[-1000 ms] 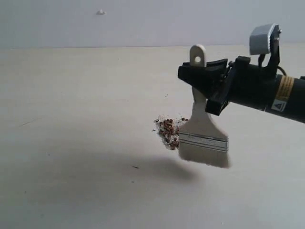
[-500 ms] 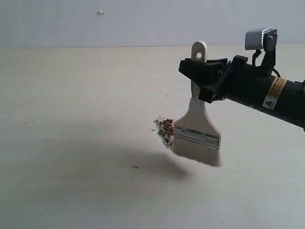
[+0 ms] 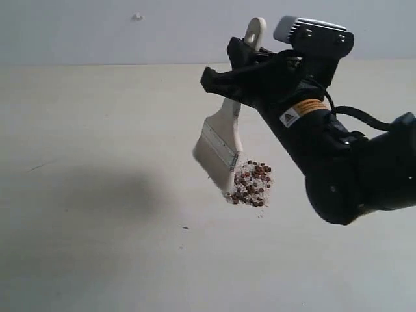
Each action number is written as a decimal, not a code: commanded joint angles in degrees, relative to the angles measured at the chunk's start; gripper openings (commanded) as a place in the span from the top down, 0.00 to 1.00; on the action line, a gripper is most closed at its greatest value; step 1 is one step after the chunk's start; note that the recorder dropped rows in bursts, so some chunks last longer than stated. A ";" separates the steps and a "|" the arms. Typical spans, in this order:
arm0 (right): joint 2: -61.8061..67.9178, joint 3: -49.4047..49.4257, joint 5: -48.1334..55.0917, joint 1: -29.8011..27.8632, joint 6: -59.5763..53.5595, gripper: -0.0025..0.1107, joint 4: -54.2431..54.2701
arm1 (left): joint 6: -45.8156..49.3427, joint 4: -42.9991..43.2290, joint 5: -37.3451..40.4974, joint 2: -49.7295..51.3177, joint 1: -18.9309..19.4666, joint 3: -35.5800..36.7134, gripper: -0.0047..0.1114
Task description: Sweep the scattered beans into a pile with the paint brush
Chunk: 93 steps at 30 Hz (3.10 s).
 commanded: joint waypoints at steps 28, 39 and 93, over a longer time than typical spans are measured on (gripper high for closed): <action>16.70 -16.67 -3.44 9.65 -21.64 0.98 32.62 | 0.26 0.01 0.11 0.06 -0.34 0.18 0.96; 16.46 -16.67 -3.44 9.65 -27.26 0.98 37.52 | 0.26 0.01 0.11 0.06 -0.34 0.18 0.96; -23.75 29.11 -3.44 11.49 -30.29 0.98 0.03 | 0.26 0.01 0.11 0.06 -0.34 0.18 0.96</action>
